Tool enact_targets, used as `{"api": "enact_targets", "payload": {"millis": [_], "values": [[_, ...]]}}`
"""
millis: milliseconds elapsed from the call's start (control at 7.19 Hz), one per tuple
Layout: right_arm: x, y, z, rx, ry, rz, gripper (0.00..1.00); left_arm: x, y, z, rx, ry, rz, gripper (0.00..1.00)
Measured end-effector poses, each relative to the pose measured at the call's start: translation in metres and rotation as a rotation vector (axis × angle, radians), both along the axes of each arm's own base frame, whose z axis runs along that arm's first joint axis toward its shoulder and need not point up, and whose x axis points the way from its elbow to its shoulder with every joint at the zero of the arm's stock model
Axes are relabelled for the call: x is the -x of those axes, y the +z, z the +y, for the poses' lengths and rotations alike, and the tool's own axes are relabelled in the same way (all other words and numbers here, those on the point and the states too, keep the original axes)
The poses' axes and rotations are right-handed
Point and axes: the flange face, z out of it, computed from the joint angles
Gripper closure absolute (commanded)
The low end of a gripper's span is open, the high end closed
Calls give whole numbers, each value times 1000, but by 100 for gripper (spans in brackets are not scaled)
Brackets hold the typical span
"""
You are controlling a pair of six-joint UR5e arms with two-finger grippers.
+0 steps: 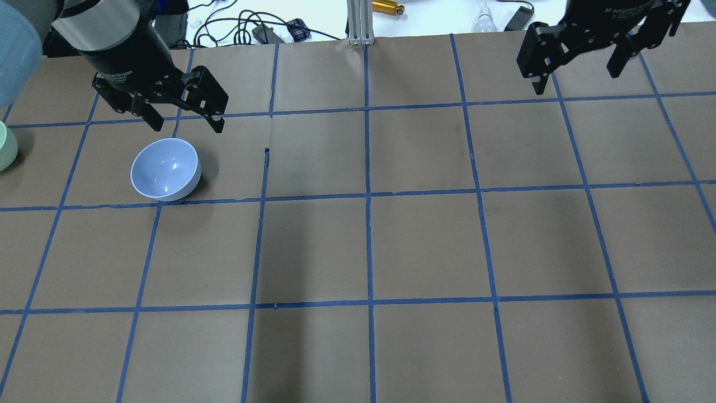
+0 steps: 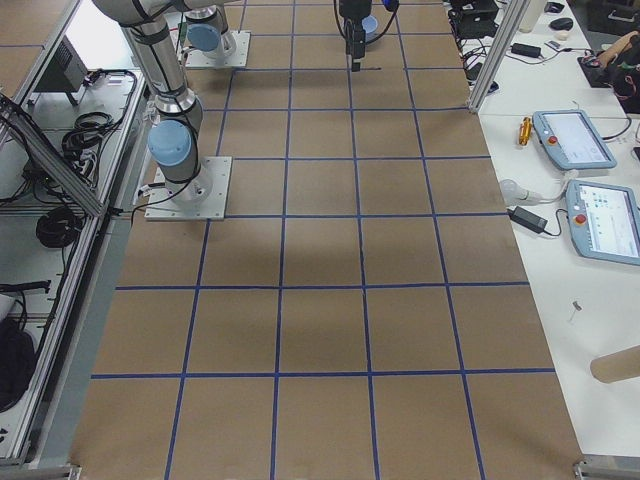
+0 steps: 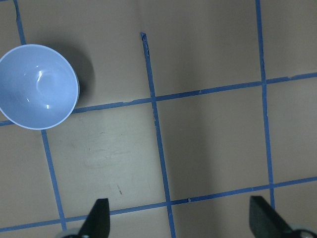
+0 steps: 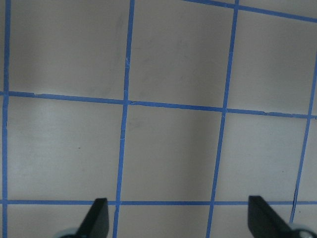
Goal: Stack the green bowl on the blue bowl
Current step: 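Move the left gripper past the blue bowl toward the pale green bowl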
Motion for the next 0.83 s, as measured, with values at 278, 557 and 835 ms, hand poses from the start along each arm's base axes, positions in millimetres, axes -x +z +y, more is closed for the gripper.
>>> {"api": "enact_targets", "payload": {"millis": [278,557,835], "values": [[0,0,0,0,0,0,0,0,0,1,1,1,-2,0],[0,0,0,0,0,0,0,-3,2,1,2,1,-33,0],[0,0,0,0,0,0,0,-6,4,2,6,4,-61,0]]}}
